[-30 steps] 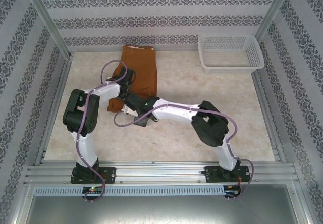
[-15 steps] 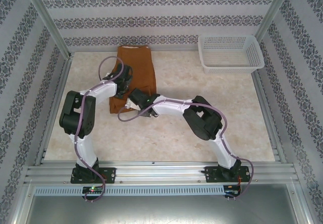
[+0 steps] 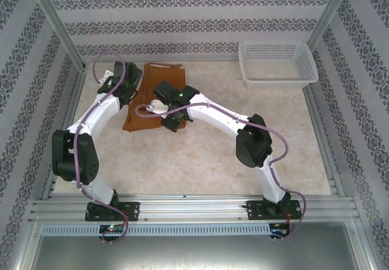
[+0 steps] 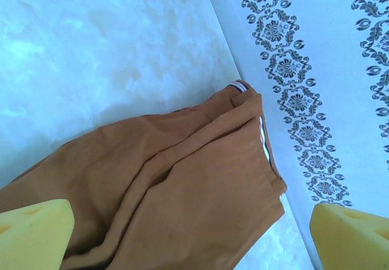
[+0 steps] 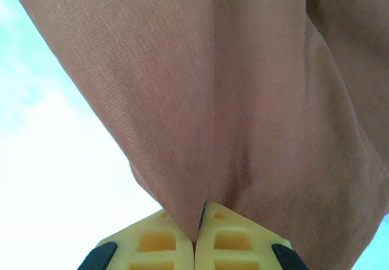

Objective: Roll up the long pants

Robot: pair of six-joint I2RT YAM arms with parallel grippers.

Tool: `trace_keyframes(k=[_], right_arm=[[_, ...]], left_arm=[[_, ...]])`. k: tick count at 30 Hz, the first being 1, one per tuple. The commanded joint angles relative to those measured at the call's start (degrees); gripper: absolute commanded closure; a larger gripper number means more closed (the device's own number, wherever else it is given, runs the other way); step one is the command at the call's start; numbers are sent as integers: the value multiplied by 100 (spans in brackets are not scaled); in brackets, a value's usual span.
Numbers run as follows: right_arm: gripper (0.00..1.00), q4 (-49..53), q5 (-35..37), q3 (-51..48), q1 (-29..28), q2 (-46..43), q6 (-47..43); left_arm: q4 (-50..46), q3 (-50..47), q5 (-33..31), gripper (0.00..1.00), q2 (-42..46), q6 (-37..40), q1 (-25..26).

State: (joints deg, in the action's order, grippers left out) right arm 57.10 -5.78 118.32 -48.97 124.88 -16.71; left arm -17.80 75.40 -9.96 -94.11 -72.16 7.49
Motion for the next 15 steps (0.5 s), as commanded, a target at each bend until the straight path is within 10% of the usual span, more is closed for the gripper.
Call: trace_keyframes(k=[1,12,15], right_arm=[[100,1121,-1162,758,206,441,345],[100,1625,-2528,3136,1241,2206,1036],[100,1439,-2627,3110,1381,2393,1160]], left_arm=[[-263,-184,232,0,265,123,-19],[-751,-336,8,3,1229,403,-19],[-838,-270,239,52,1408,401,-15]])
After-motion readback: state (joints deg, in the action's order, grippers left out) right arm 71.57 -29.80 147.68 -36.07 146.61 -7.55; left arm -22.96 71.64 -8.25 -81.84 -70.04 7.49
